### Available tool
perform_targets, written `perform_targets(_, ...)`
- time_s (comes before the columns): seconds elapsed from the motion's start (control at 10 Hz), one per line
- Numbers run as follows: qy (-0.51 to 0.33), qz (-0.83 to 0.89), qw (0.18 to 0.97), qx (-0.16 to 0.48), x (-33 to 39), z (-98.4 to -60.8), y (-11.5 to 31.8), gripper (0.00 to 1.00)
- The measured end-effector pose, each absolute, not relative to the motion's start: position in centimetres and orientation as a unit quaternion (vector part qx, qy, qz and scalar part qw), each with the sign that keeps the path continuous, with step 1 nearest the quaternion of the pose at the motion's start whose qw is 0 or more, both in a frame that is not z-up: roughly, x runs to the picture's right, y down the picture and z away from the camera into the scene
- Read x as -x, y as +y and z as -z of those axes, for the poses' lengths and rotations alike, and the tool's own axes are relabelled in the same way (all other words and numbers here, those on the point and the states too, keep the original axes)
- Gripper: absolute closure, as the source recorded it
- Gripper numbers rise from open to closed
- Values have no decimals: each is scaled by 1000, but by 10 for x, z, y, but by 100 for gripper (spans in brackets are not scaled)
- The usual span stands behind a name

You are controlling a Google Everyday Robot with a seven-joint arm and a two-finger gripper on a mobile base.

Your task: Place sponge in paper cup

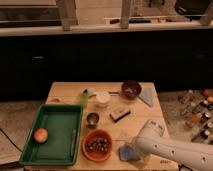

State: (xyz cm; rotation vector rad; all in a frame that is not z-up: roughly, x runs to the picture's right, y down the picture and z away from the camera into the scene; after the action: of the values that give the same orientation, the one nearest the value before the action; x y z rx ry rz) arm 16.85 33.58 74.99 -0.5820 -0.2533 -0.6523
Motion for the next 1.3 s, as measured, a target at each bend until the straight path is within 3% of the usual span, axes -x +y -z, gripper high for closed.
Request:
perform_targets(0.3, -121, 300, 904, 281, -164, -747, 335, 23)
perform_targets(1.0, -127, 275, 912, 277, -161, -745, 331, 93)
perform_targets(1.1, -127, 273, 912, 277, -161, -745, 330, 99)
perform_targets(1.3, -127, 269, 914, 277, -164, -742, 327, 100)
